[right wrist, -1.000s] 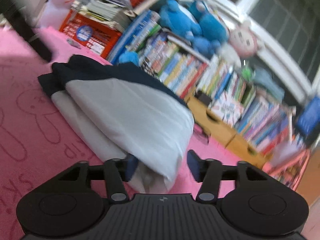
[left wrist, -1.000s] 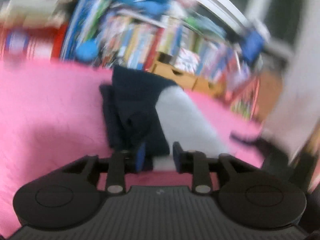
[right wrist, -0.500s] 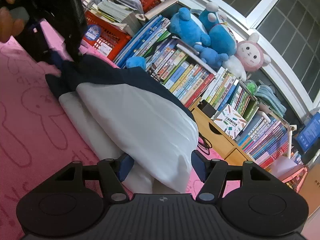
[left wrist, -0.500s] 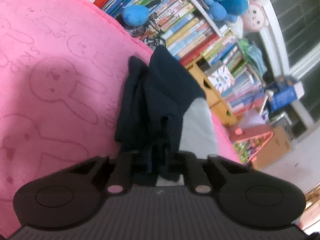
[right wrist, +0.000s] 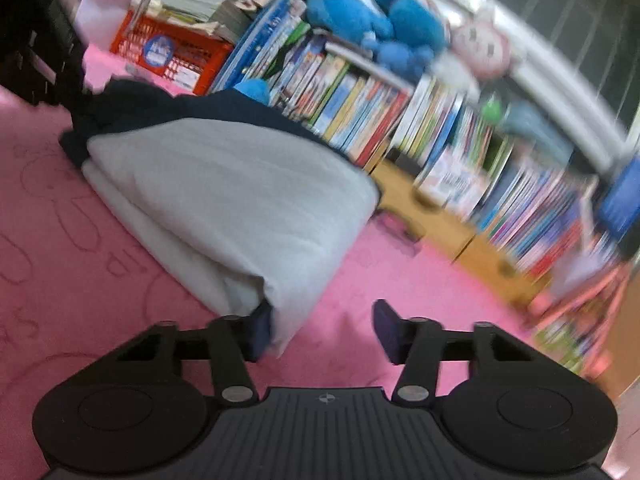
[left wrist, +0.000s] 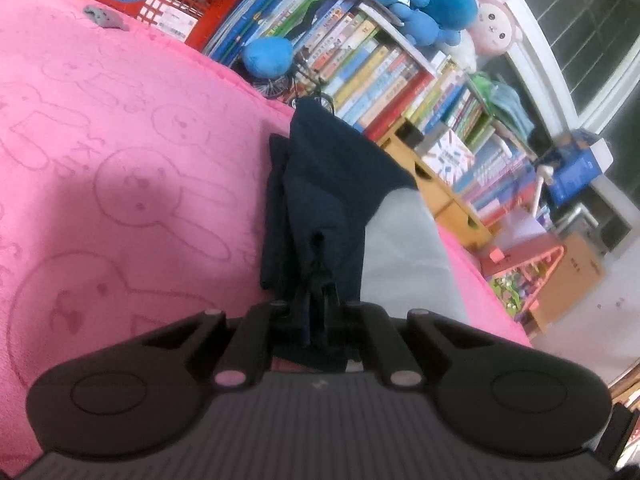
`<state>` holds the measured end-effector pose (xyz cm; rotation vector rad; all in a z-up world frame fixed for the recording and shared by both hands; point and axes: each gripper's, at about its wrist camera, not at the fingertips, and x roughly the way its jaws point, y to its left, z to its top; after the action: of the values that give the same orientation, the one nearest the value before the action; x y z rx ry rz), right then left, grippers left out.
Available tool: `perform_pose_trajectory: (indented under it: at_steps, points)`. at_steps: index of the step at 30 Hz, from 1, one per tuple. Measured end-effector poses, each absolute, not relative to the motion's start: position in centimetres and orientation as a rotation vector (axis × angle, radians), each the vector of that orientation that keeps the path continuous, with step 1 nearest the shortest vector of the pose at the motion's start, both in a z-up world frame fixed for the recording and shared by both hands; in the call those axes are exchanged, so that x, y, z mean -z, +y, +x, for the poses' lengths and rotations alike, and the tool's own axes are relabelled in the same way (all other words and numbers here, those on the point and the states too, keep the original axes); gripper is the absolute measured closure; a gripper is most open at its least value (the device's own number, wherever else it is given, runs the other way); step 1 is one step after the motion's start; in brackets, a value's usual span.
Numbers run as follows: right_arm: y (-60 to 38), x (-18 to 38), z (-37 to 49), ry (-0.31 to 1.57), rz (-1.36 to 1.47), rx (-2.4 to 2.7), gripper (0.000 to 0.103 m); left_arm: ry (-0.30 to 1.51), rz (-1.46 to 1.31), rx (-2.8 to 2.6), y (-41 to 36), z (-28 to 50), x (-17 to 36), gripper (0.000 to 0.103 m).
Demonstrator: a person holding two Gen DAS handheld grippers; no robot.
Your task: Fold clothes
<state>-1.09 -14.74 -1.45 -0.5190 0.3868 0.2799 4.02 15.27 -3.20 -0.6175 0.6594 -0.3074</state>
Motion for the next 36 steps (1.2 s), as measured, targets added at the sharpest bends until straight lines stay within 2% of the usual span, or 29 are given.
perform_pose_trajectory:
  at_steps: [1, 4, 8, 12, 13, 14, 20, 22, 24, 26, 28, 29, 31, 36]
  points:
    - [-15.2, 1.0, -1.0, 0.409, -0.453, -0.298, 0.079, 0.659, -0.611, 0.308, 15.2, 3.9, 3.2, 0.097]
    - [-16.3, -0.1, -0.5, 0.455, -0.285, -0.328, 0.084, 0.662, -0.619, 0.312, 15.3, 3.5, 3.4, 0.097]
    - [-17.1, -0.8, 0.0, 0.484, -0.169, -0.331, 0.086, 0.664, -0.633, 0.316, 15.6, 3.4, 3.6, 0.097]
    - [-15.0, 0.1, -0.7, 0.461, -0.337, -0.276, 0.081, 0.665, -0.640, 0.305, 15.7, 3.4, 3.9, 0.097]
    - [-14.2, 0.2, -1.2, 0.439, -0.390, -0.283, 0.081, 0.665, -0.641, 0.300, 15.8, 3.3, 4.0, 0.097]
    - [-13.8, 0.4, -1.4, 0.439, -0.426, -0.313, 0.086, 0.666, -0.646, 0.300, 16.0, 3.3, 4.0, 0.097]
    - [-15.6, 0.0, -0.7, 0.527, -0.352, -0.321, 0.083, 0.669, -0.602, 0.309, 16.2, 2.3, 3.7, 0.096]
    - [-16.0, -0.3, -1.4, 0.534, -0.373, -0.356, 0.077, 0.676, -0.599, 0.311, 16.7, 1.8, 3.6, 0.096]
    - [-16.8, -0.6, -1.9, 0.557, -0.379, -0.391, 0.058, 0.684, -0.582, 0.299, 17.1, 1.2, 3.6, 0.094]
    - [-17.8, -1.1, -2.5, 0.570, -0.358, -0.433, 0.053, 0.696, -0.533, 0.261, 17.5, 0.4, 3.4, 0.096]
    - [-19.0, -2.0, -3.0, 0.576, -0.298, -0.467, 0.051, 0.698, -0.471, 0.232, 17.7, -0.4, 2.9, 0.096]
    - [-19.6, -2.5, -3.1, 0.580, -0.259, -0.482, 0.046, 0.693, -0.441, 0.231, 17.7, -0.7, 2.5, 0.095]
    - [-20.8, -3.8, -2.8, 0.603, -0.160, -0.500, 0.031, 0.666, -0.329, 0.235, 16.7, -1.3, 1.2, 0.088]
    - [-21.6, -5.7, -0.8, 0.650, -0.060, -0.485, 0.021, 0.595, -0.132, 0.267, 13.1, -1.9, -0.8, 0.068]
